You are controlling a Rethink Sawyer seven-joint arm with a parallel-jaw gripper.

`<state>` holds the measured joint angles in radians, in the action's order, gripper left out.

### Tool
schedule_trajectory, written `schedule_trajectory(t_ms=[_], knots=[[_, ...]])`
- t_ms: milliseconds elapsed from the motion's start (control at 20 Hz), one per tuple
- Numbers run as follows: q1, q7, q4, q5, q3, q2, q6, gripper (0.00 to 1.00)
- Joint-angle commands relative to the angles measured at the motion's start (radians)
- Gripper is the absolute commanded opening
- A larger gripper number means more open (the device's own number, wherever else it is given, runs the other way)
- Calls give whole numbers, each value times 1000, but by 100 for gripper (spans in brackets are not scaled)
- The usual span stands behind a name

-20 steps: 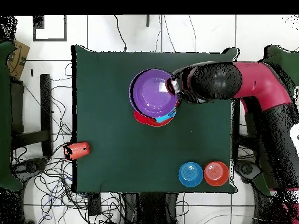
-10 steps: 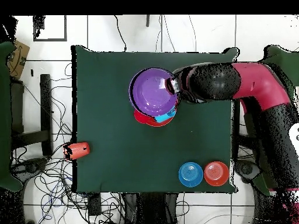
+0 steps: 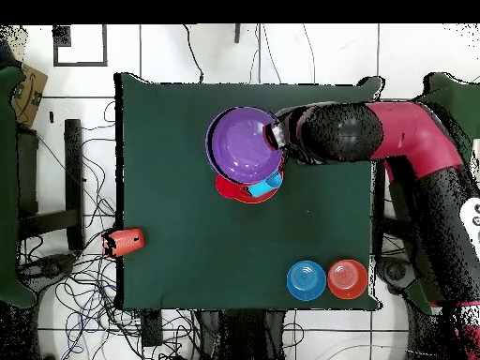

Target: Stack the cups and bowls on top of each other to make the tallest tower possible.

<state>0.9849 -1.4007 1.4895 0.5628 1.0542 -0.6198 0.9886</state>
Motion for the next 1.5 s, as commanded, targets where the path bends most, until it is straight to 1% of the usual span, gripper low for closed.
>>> schedule_trajectory(t_ms=[50,700,1500], knots=[[-48,150,45,81,-71,42,-43,0],[-47,149,42,92,-80,64,-60,0],[-50,141,47,99,-87,66,-64,0]])
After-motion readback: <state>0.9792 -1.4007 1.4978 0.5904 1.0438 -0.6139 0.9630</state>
